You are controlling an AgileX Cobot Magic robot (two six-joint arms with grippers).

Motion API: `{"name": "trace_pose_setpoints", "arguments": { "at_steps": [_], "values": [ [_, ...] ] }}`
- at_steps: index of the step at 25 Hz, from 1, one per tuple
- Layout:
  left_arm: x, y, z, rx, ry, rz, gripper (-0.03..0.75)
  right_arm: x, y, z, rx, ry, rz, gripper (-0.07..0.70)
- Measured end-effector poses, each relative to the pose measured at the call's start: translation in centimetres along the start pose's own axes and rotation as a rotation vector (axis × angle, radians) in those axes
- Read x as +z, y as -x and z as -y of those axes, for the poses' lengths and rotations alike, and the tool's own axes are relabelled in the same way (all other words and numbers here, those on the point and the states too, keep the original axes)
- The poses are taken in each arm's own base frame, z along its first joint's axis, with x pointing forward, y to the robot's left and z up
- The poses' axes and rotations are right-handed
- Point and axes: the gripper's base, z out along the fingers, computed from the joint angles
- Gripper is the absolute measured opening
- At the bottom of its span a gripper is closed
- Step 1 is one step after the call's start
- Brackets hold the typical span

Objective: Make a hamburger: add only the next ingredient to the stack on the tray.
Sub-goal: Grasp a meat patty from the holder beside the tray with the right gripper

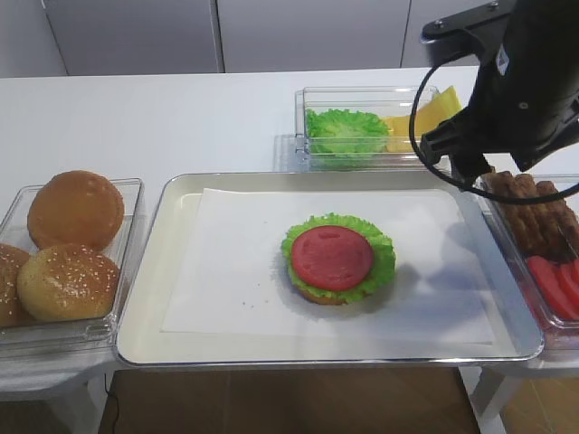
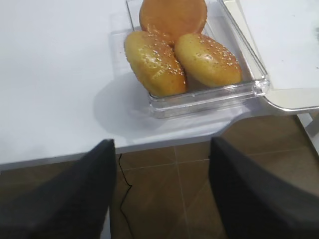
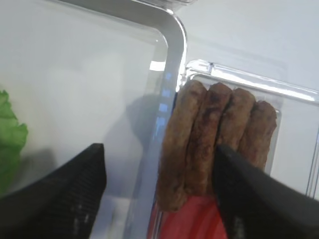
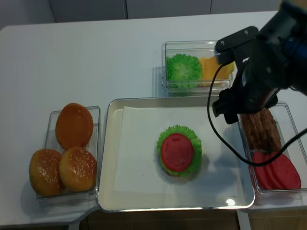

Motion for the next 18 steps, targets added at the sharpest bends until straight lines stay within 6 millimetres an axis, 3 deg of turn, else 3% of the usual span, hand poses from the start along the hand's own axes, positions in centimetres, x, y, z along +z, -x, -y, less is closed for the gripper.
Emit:
{"name": "trace_pose_setpoints", "arguments": {
  "at_steps": [8,18],
  "values": [
    [0.0,0.0,0.0,0.0,0.0,0.0,0.441,1.0,0.2,-0.1,-0.003,-0.028,-0.018,0.424],
    [0.0,0.0,0.0,0.0,0.0,0.0,0.441,2.0,0.5,-0.2,-0.017,-0.05,-0.03,0.415]
  ]
}}
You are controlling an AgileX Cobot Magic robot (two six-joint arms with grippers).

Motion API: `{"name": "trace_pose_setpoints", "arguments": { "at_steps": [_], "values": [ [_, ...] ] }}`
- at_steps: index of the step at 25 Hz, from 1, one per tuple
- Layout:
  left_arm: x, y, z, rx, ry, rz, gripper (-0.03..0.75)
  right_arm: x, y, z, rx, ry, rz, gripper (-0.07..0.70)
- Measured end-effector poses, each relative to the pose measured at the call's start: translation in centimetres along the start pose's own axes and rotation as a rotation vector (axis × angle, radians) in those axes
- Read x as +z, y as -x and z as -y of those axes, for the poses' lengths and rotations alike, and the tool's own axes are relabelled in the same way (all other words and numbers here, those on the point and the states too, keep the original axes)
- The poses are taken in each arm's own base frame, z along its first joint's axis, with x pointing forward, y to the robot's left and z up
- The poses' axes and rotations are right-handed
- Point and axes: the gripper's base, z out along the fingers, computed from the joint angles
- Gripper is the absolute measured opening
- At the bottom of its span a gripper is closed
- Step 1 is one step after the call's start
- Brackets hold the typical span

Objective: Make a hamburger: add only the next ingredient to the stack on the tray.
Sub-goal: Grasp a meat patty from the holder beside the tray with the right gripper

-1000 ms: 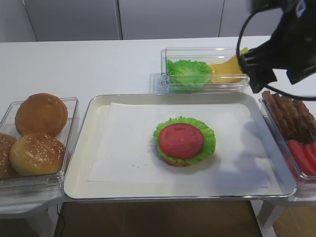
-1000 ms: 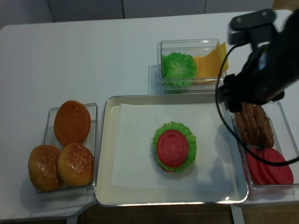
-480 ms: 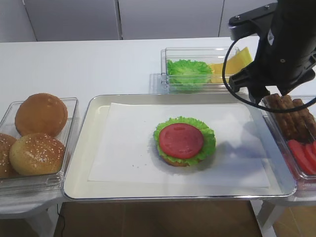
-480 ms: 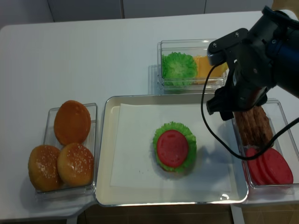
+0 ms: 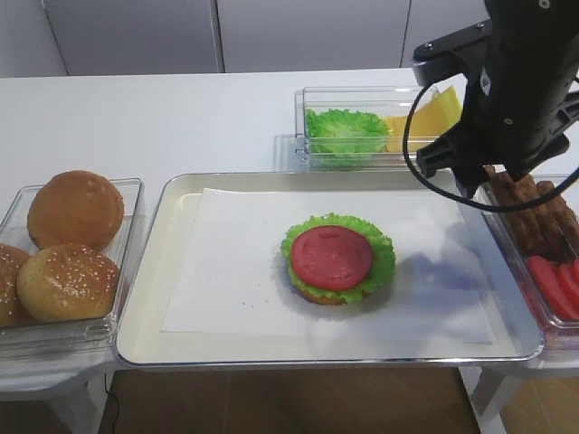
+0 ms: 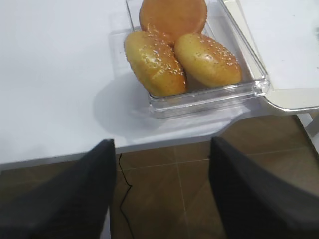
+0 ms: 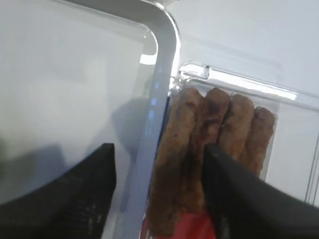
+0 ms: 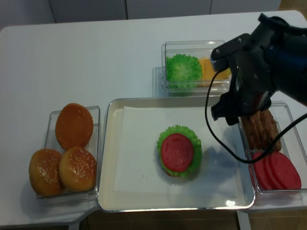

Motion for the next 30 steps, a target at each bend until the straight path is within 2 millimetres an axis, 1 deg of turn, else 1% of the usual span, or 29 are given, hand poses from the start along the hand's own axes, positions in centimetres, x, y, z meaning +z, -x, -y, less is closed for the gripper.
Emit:
{"name": "trace_pose_setpoints", "arguments": {
  "at_steps": [3,5,7,12,14,20,23,30],
  "values": [
    [0.0,0.0,0.0,0.0,0.0,0.0,0.441,0.08,0.02,-0.01,0.008,-0.002,-0.001,0.407],
    [0.0,0.0,0.0,0.0,0.0,0.0,0.441,0.08,0.0,0.05,0.01,-0.008,-0.004,0.382],
    [0.0,0.0,0.0,0.0,0.0,0.0,0.441,0.08,-0.05,0.1,0.011,-0.014,-0.009,0.34],
    [0.0,0.0,0.0,0.0,0.0,0.0,0.441,0.08,-0.1,0.14,0.012,-0.018,-0.014,0.195],
    [0.0,0.0,0.0,0.0,0.0,0.0,0.441,0.08,-0.1,0.14,0.012,-0.018,-0.014,0.161],
    [0.0,0.0,0.0,0.0,0.0,0.0,0.441,0.08,-0.1,0.14,0.014,-0.018,-0.014,0.132],
    [0.0,0.0,0.0,0.0,0.0,0.0,0.441,0.08,-0.1,0.14,0.014,-0.018,-0.014,0.094],
    [0.0,0.0,0.0,0.0,0.0,0.0,0.441,0.0,-0.11,0.15,0.018,-0.017,-0.014,0.094]
  ]
}}
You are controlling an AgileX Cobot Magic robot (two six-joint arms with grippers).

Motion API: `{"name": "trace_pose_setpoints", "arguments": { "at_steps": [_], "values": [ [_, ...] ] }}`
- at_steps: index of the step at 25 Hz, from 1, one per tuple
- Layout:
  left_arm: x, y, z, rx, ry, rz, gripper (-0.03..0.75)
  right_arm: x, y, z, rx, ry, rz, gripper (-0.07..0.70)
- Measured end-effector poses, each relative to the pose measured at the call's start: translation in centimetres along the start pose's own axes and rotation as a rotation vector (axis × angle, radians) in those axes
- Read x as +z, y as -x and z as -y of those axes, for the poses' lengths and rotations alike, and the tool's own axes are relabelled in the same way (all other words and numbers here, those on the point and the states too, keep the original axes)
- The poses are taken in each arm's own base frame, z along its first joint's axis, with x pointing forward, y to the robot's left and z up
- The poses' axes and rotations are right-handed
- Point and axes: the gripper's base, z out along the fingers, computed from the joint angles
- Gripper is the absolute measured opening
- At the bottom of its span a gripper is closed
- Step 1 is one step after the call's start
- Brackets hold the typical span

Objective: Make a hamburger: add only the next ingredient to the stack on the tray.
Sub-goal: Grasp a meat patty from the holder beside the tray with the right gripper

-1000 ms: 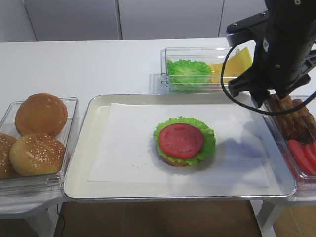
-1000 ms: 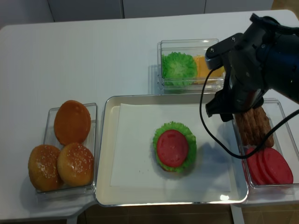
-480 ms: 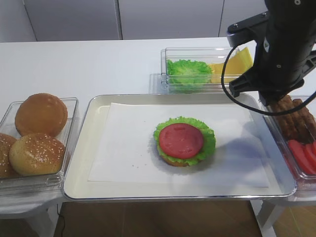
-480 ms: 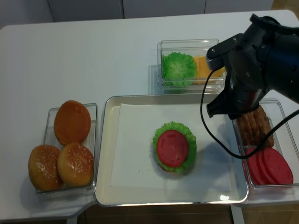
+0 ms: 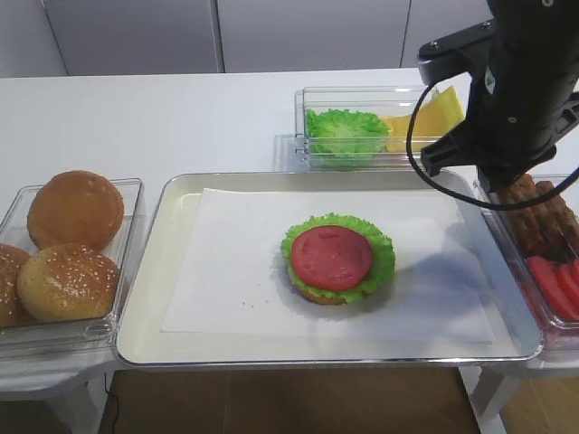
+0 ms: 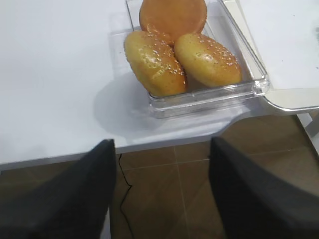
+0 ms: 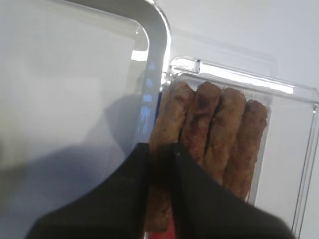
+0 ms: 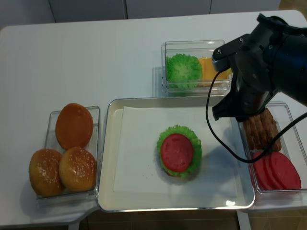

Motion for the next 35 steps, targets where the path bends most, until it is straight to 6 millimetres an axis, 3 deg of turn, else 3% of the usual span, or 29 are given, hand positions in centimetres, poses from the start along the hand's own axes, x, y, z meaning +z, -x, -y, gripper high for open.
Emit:
{"name": "trace_pose_setpoints", "arguments": {
  "at_steps": [27,35],
  "values": [
    [0.0,0.0,0.0,0.0,0.0,0.0,0.441,-7.5,-2.4,2.4,0.107,0.083,0.174,0.085],
    [0.0,0.0,0.0,0.0,0.0,0.0,0.441,-9.0,-2.2,1.7,0.089,0.122,0.198,0.085]
  ]
}}
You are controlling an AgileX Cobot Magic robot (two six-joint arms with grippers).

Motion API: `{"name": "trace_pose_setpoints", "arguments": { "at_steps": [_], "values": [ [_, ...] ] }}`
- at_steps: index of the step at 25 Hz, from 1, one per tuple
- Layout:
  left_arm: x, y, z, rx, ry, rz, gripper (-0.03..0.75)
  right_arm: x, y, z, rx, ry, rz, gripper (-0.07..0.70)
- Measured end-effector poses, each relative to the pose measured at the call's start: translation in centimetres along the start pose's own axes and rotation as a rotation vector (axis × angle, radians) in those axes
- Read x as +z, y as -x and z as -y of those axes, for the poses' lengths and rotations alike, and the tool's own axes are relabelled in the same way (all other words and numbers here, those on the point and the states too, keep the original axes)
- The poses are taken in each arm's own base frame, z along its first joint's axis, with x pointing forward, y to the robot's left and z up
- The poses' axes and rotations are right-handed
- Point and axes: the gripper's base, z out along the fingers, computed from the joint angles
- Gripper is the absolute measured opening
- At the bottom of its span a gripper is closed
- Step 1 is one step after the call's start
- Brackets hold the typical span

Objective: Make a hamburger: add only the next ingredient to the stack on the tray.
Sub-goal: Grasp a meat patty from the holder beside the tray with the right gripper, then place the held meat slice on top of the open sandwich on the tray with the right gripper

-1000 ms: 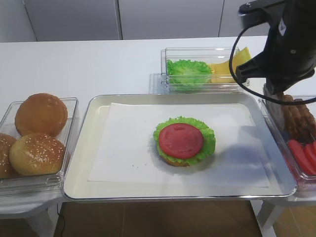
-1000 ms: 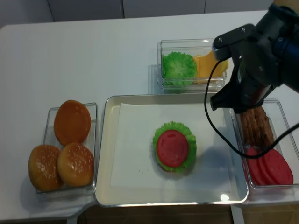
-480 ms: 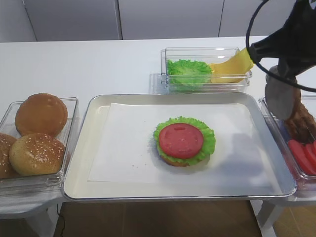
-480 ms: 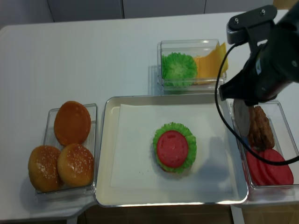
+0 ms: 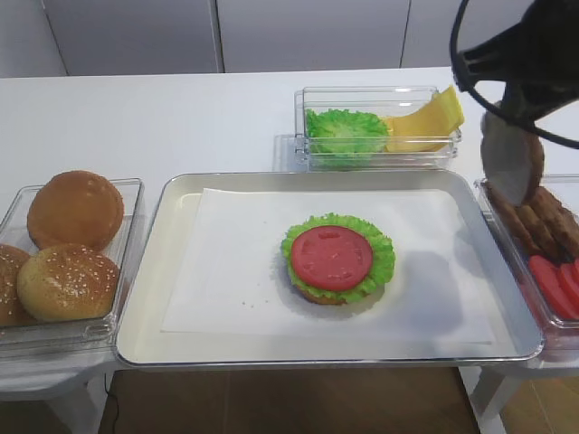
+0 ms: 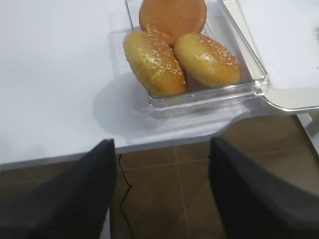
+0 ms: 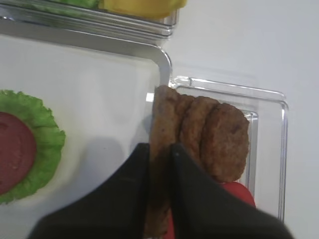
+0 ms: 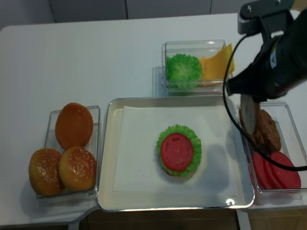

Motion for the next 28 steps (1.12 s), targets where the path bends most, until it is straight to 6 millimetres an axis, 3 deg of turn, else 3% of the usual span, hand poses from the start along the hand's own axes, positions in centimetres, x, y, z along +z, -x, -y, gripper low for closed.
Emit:
{"name": "trace_pose_setpoints", "arguments": {
  "at_steps": [15,28],
  "values": [
    [0.0,0.0,0.0,0.0,0.0,0.0,0.441,-1.4,-0.6,-4.8,-0.125,0.126,0.065,0.083],
    [0.0,0.0,0.0,0.0,0.0,0.0,0.441,2.0,-0.3,-8.2,-0.189,0.167,0.026,0.082]
  ]
}}
